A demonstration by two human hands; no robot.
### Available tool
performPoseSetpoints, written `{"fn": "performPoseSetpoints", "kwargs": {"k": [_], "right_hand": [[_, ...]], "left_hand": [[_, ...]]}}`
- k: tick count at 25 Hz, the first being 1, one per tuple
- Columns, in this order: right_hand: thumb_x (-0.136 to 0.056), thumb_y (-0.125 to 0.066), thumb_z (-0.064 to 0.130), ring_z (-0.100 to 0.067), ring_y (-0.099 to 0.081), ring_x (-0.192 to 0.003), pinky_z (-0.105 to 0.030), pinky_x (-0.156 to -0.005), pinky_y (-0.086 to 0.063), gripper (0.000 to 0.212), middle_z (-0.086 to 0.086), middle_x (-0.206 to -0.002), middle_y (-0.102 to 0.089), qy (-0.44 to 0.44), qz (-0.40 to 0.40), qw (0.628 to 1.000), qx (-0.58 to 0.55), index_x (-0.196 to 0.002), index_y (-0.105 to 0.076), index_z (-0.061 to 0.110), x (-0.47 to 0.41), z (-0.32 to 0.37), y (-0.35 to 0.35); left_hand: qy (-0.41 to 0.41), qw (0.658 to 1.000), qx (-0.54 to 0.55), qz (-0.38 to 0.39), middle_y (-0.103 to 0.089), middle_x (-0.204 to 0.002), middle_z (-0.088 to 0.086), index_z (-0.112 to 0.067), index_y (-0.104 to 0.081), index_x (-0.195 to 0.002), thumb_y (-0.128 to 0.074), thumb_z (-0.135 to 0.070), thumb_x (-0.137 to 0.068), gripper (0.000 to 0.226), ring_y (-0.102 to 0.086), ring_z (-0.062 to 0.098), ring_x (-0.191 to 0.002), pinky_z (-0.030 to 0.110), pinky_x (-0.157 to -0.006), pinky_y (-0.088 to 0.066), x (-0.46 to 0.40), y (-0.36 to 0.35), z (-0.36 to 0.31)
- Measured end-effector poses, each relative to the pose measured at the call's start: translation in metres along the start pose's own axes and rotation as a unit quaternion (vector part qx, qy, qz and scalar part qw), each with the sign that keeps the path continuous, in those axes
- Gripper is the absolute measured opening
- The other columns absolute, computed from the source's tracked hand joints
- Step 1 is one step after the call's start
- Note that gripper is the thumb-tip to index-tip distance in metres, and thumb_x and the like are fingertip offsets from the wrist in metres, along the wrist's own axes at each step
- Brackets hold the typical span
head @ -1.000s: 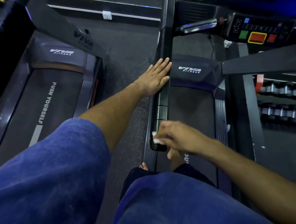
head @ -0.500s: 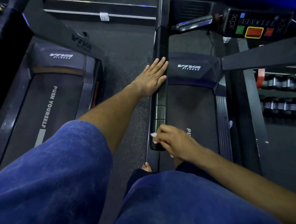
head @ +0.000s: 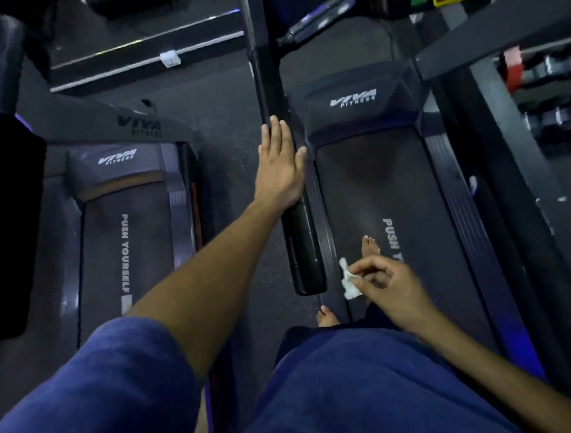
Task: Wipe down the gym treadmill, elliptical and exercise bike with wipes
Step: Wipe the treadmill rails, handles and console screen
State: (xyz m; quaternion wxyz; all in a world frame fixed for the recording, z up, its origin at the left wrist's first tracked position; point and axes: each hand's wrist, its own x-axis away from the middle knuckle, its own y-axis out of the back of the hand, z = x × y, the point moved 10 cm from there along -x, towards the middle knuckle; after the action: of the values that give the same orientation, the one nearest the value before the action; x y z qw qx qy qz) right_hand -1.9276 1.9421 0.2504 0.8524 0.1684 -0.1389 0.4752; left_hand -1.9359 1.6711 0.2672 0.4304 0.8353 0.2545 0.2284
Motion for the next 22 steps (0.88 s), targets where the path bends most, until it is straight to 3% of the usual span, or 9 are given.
{"fn": "performPoseSetpoints", "kwargs": {"k": [5,8,11,13,16,19,22], "right_hand": [[-0.091,-0.067,0.002,-0.009,-0.069,-0.074,-0.018,-0.059,-0.051,0.017,0.003,-0.086,-0.069,0.003,-0.053,0.995,-0.081,-0.087,-0.068,0.019,-0.007,-0.008,-0.045],[-0.094,-0.065,0.009,-0.012,-0.068,-0.077,-0.021,-0.063,-0.053,0.018,0.005,-0.083,-0.070,-0.035,-0.086,0.992,-0.088,-0.088,-0.067,0.026,-0.041,-0.027,-0.041],[-0.095,-0.066,0.015,-0.012,-0.065,-0.083,-0.011,-0.059,-0.046,0.006,0.007,-0.086,-0.068,-0.098,-0.062,0.989,-0.095,-0.094,-0.066,0.022,-0.081,-0.055,-0.050],[-0.095,-0.067,0.018,-0.008,-0.063,-0.079,-0.014,-0.060,-0.044,0.004,0.007,-0.084,-0.067,-0.110,-0.051,0.988,-0.098,-0.093,-0.066,0.021,-0.085,-0.060,-0.054],[-0.092,-0.069,0.012,-0.007,-0.063,-0.062,-0.023,-0.058,-0.048,0.012,0.004,-0.073,-0.068,-0.074,-0.042,0.987,-0.134,-0.083,-0.066,0.019,-0.048,-0.037,-0.046],[-0.090,-0.072,0.014,-0.005,-0.066,-0.070,-0.022,-0.061,-0.053,0.011,0.009,-0.079,-0.070,-0.001,-0.012,0.994,-0.113,-0.086,-0.068,0.024,-0.015,-0.001,-0.050],[-0.092,-0.070,0.027,-0.003,-0.064,-0.073,-0.021,-0.060,-0.050,0.006,0.010,-0.079,-0.068,0.010,-0.070,0.992,-0.102,-0.088,-0.066,0.025,-0.045,0.015,-0.045]], "left_hand": [[0.001,1.000,-0.010,-0.021,0.013,-0.170,0.004,-0.011,0.001,-0.162,-0.022,-0.038,-0.112,0.061,0.017,0.019,-0.155,0.046,-0.128,-0.002,-0.005,0.003,0.004],[-0.006,1.000,-0.011,-0.018,0.014,-0.170,0.003,-0.012,0.002,-0.162,-0.022,-0.038,-0.112,0.061,0.017,0.018,-0.155,0.044,-0.128,-0.001,-0.005,0.002,0.003],[-0.002,1.000,-0.015,-0.016,0.014,-0.170,0.003,-0.012,0.003,-0.162,-0.022,-0.038,-0.112,0.062,0.018,0.018,-0.155,0.042,-0.128,0.000,-0.006,0.002,0.005],[-0.007,1.000,-0.016,-0.019,0.014,-0.170,0.003,-0.012,0.003,-0.162,-0.022,-0.037,-0.112,0.061,0.018,0.018,-0.155,0.042,-0.128,0.001,-0.005,0.002,0.003],[-0.005,1.000,-0.012,-0.020,0.012,-0.170,0.004,-0.011,0.001,-0.162,-0.023,-0.035,-0.112,0.060,0.018,0.019,-0.155,0.041,-0.128,0.001,-0.006,0.002,0.004],[-0.004,1.000,-0.010,-0.024,0.013,-0.170,0.005,-0.011,0.002,-0.162,-0.023,-0.035,-0.113,0.060,0.018,0.020,-0.155,0.040,-0.128,0.002,-0.005,0.002,0.004],[-0.010,1.000,-0.010,-0.021,0.013,-0.170,0.005,-0.010,0.002,-0.162,-0.022,-0.035,-0.112,0.060,0.018,0.021,-0.155,0.041,-0.128,0.002,-0.005,0.002,0.004]]}}
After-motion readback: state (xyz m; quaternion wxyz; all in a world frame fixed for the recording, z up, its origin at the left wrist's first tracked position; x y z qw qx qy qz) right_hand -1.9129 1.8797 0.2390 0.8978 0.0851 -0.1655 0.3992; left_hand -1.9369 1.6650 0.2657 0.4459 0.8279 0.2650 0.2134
